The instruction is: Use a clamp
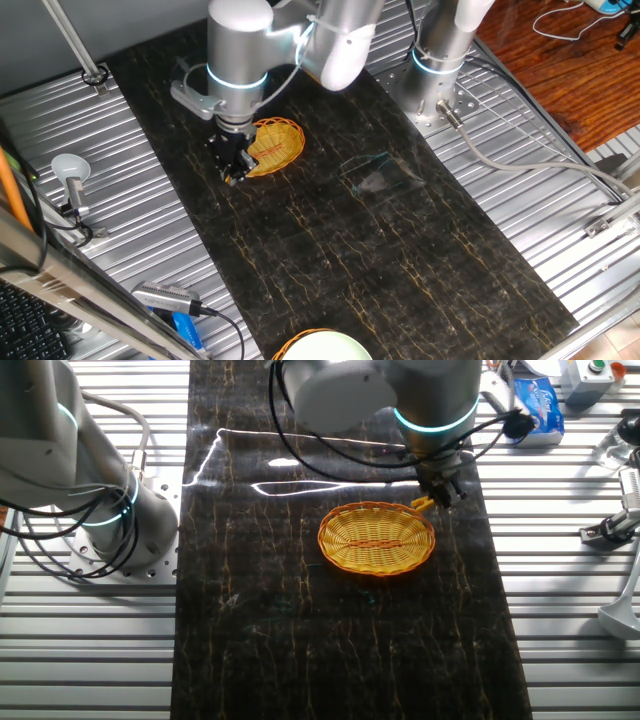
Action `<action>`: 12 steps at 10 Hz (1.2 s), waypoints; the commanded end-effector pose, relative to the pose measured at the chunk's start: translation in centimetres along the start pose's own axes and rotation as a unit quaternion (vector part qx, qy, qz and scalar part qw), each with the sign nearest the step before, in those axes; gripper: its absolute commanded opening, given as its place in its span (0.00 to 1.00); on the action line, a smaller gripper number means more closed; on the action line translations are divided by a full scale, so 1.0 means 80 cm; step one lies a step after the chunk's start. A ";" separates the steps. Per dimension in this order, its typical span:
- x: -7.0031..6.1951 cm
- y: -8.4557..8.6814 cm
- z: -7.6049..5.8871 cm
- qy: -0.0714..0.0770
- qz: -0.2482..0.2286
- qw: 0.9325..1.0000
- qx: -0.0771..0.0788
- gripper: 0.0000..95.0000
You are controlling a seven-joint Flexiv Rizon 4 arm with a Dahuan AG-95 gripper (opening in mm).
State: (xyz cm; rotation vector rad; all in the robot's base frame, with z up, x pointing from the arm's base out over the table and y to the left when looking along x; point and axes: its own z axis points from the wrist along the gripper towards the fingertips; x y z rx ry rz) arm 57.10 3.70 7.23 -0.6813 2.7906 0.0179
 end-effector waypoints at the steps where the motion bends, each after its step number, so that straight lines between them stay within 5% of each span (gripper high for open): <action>1: 0.000 0.001 -0.004 0.008 -0.033 0.999 0.003 0.00; 5: 0.000 0.001 -0.004 0.010 -0.079 0.997 -0.006 0.00; 9: 0.001 0.000 -0.004 0.018 -0.077 0.995 -0.058 0.00; 12: 0.007 -0.001 -0.005 0.023 -0.086 0.993 -0.080 0.00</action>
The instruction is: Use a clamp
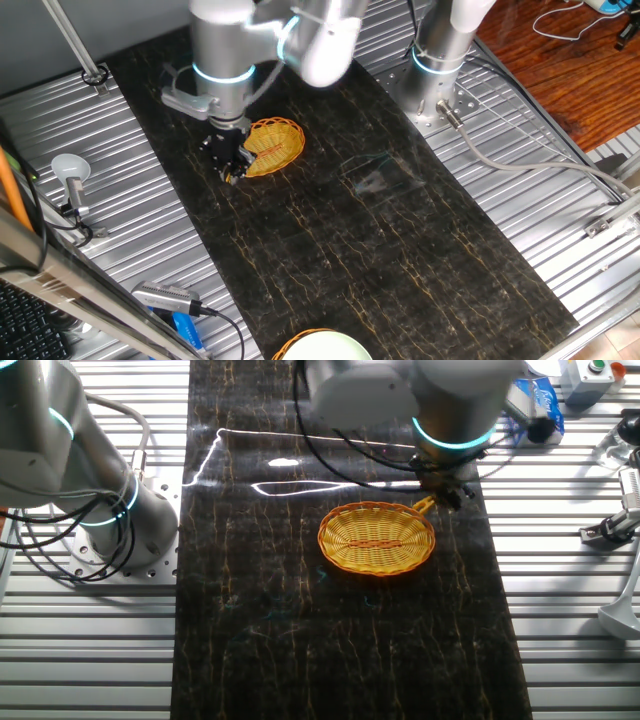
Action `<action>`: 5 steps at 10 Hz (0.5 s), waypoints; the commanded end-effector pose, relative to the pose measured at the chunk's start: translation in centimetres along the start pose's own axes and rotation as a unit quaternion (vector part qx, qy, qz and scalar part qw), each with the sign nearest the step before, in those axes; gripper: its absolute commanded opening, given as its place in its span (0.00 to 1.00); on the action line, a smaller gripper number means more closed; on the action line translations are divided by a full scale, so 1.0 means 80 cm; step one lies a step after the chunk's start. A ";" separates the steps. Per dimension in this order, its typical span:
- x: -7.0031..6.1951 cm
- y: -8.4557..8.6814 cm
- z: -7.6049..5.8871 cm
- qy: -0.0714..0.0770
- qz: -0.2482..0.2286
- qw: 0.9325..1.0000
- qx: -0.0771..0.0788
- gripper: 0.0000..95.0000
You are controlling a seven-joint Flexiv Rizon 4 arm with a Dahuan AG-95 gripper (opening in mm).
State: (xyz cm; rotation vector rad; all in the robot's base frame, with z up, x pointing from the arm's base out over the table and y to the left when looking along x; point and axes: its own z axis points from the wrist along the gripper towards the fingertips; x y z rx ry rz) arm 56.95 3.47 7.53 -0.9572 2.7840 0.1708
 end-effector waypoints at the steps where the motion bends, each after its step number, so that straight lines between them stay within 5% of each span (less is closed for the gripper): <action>1: 0.007 0.002 -0.001 0.002 -0.008 1.000 -0.017 0.00; 5: 0.015 0.002 -0.004 -0.008 0.000 0.998 -0.055 0.00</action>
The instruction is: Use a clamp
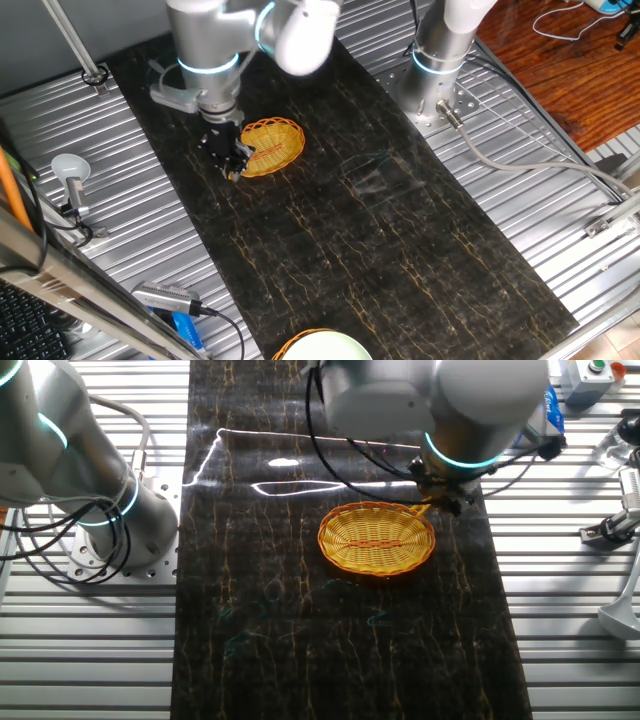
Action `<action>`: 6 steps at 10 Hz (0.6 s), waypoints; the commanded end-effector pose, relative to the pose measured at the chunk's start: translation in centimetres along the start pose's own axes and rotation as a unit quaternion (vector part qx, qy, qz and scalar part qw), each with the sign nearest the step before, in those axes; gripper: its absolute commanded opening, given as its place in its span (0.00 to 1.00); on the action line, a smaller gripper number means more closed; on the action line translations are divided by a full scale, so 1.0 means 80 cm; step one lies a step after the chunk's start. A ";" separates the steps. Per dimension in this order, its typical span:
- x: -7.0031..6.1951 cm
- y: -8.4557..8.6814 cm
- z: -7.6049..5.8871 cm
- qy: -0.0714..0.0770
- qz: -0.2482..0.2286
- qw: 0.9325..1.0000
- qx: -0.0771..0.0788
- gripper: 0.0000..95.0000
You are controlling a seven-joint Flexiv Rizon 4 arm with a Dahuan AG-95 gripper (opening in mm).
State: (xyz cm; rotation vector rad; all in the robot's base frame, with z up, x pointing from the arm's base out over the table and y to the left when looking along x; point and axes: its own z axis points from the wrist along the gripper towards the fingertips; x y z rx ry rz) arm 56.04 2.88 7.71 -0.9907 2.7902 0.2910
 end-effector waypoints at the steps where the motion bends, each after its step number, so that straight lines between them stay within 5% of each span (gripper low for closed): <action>1: 0.002 0.001 0.001 -0.015 0.017 1.000 -0.021 0.00; 6: -0.002 0.001 0.001 -0.036 0.027 0.997 -0.055 0.00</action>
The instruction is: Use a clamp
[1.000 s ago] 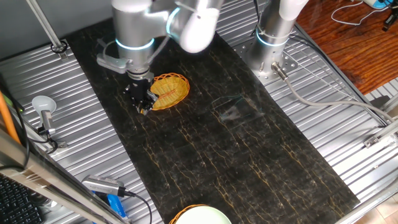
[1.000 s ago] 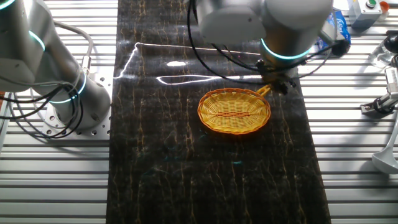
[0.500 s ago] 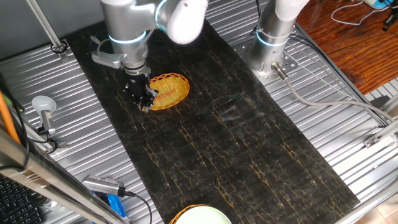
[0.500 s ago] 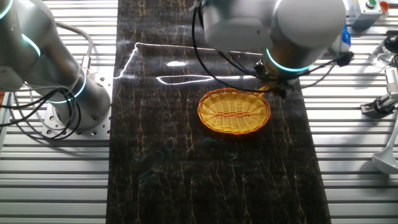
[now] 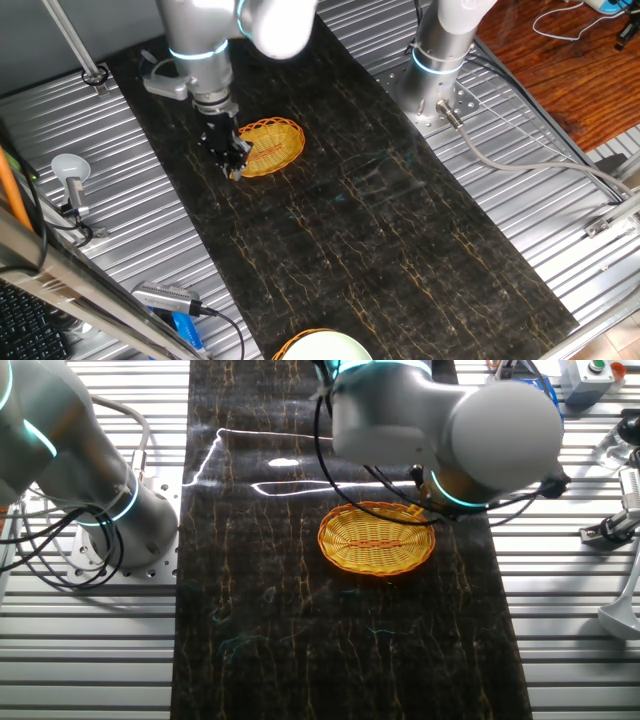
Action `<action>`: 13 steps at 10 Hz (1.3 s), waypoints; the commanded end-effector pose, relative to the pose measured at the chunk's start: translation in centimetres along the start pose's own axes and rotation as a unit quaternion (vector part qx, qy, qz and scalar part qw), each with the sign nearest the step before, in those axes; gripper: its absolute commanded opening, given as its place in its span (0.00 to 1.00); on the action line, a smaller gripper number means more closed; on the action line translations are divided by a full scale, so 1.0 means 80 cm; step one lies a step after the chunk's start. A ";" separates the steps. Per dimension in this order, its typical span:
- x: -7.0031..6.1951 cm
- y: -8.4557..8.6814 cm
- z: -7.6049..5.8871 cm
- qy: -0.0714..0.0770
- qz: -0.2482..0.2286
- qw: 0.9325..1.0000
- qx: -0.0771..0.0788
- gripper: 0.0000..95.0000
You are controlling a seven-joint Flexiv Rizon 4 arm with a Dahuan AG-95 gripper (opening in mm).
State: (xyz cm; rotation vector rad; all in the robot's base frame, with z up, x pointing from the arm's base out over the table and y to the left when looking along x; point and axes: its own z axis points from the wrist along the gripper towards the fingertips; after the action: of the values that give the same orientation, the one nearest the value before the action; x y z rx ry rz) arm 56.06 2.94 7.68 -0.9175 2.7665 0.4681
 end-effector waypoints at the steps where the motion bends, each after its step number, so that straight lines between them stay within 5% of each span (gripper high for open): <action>1: -0.002 0.001 0.002 0.000 -0.001 1.000 -0.001 0.00; 4: -0.004 0.000 0.001 0.011 -0.023 1.000 0.006 0.00; 10: -0.016 -0.002 -0.007 0.046 -0.108 0.993 -0.026 0.00; 13: -0.016 -0.002 -0.008 0.050 -0.164 0.985 -0.035 0.00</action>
State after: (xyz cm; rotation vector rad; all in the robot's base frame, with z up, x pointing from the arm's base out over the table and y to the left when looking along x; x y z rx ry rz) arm 57.17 3.30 8.46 -1.3553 2.6562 0.4710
